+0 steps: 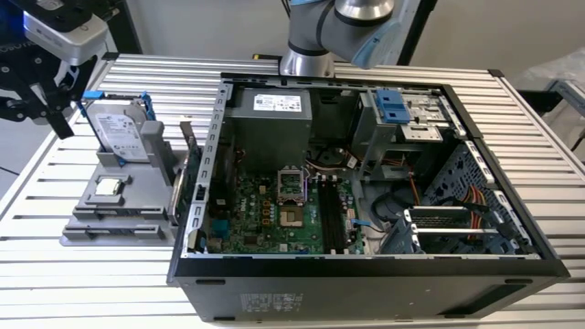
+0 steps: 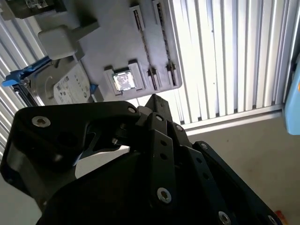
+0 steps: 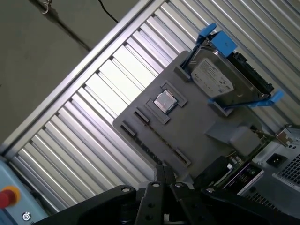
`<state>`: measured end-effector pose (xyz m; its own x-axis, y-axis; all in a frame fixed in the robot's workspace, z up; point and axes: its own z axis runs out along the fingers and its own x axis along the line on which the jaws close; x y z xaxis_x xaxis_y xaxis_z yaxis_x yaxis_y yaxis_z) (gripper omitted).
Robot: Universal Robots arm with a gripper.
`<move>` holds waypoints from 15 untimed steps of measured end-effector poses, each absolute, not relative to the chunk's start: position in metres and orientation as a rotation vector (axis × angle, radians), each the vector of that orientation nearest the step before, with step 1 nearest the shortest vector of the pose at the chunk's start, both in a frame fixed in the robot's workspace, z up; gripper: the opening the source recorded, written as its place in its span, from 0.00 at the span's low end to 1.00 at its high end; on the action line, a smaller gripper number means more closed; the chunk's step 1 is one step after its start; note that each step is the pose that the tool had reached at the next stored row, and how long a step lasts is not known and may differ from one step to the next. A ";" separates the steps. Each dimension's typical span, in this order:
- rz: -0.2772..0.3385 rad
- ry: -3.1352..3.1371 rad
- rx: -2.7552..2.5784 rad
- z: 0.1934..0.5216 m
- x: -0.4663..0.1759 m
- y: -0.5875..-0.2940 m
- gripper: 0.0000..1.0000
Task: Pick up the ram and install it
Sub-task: 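Pick up the ram and move it above insertion slot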
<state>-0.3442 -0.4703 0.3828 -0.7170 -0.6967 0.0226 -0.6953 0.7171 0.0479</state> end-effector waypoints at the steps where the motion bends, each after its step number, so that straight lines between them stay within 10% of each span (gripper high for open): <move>1: -0.055 -2.872 1.172 0.383 -0.344 -0.470 0.00; 15: -0.051 -2.780 1.371 0.383 -0.344 -0.470 0.00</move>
